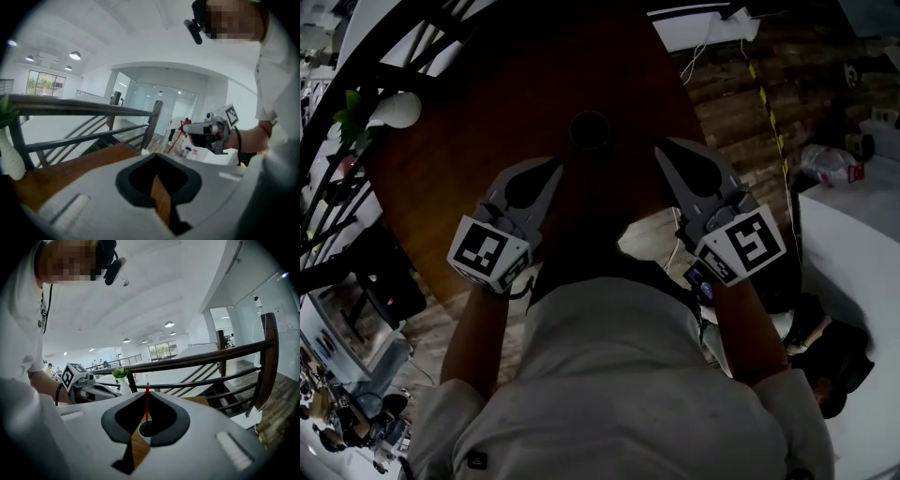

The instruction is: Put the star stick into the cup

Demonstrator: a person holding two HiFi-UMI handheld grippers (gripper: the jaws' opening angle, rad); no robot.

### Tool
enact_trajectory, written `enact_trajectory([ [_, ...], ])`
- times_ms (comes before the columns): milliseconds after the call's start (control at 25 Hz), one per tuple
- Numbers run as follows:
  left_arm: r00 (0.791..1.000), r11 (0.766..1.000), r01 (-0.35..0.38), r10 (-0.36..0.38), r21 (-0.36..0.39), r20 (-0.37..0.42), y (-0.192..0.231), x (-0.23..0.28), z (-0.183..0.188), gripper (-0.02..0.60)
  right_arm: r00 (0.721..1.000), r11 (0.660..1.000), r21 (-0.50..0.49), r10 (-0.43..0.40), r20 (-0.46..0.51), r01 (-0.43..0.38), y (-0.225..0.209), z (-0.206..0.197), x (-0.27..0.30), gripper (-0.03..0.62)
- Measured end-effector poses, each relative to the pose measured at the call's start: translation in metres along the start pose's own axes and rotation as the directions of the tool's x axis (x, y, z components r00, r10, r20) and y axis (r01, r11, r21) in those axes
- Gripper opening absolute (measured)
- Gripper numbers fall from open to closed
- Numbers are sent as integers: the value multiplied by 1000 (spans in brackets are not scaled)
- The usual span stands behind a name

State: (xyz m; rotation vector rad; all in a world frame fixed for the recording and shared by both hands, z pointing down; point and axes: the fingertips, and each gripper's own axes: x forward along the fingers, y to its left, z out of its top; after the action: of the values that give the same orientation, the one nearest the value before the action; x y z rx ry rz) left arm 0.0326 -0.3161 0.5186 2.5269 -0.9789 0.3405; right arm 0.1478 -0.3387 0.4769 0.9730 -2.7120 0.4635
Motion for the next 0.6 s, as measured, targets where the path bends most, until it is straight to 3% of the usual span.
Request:
enact_trajectory([
  [440, 999, 999, 7, -9, -33, -40, 27, 19, -28, 3, 998, 1000, 21, 9, -56, -8, -17, -32, 35, 25],
  [600, 1000, 996, 5, -7, -90, -28, 36, 22, -34, 3, 997, 1000, 14, 1, -78, 1, -23, -46, 45, 25],
])
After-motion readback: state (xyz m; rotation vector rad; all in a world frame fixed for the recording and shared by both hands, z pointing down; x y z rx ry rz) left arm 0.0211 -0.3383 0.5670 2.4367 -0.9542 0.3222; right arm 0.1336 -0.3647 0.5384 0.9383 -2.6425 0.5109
